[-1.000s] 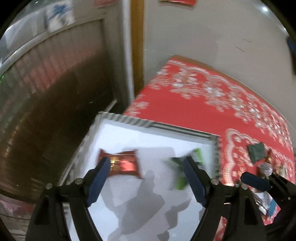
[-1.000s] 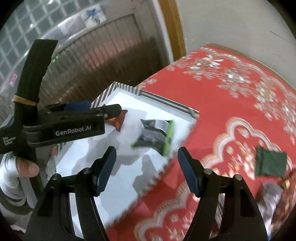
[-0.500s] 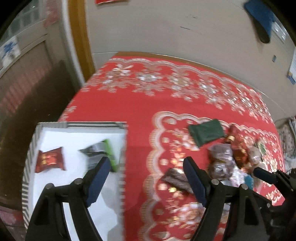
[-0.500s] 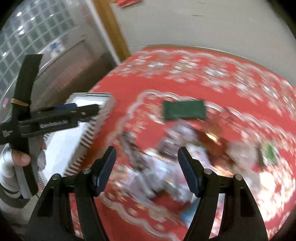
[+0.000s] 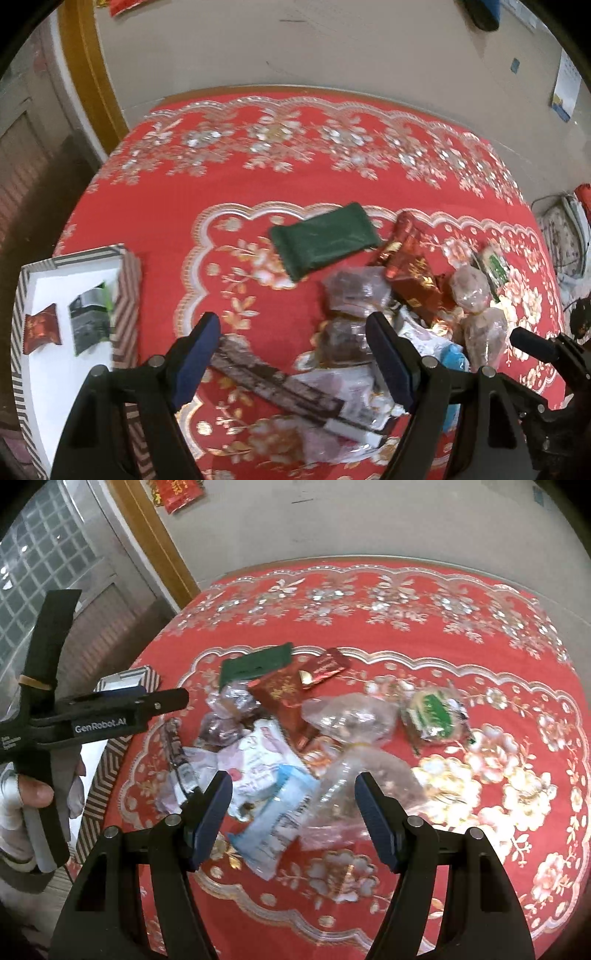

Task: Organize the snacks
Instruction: 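Move both grippers back to the snack pile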

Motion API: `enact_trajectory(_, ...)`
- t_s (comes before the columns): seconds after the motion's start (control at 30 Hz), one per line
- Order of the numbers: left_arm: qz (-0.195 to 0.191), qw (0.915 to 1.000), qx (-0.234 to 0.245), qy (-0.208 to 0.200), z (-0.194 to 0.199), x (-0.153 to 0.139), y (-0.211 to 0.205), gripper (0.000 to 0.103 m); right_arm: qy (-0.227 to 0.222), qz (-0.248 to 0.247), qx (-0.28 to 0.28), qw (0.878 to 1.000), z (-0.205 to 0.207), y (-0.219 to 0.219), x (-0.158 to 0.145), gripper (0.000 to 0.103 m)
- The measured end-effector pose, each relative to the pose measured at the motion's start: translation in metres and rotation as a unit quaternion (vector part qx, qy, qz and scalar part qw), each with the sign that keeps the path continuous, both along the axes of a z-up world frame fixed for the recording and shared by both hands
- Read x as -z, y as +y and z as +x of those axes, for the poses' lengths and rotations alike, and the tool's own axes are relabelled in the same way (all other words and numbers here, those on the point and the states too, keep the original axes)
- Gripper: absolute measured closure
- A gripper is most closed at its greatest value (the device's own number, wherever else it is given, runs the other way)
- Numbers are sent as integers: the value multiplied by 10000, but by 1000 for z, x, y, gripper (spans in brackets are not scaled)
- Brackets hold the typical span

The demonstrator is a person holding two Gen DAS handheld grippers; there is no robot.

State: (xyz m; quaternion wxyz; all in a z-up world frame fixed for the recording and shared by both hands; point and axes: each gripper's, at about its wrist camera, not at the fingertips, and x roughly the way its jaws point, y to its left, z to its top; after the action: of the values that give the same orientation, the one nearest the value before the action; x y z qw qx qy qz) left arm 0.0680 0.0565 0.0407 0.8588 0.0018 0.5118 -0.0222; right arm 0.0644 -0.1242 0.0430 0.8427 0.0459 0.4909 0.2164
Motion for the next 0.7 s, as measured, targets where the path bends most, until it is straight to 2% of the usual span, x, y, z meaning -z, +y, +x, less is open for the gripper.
enact_trajectory(0.4, 124, 9989, 322, 322, 16, 25, -38, 20, 91, 27, 213, 9997, 6, -25, 6, 33)
enact_trajectory(0.7, 214, 9977, 383, 521, 30, 42, -47, 20, 175, -60, 318, 9993, 32, -23, 16, 33)
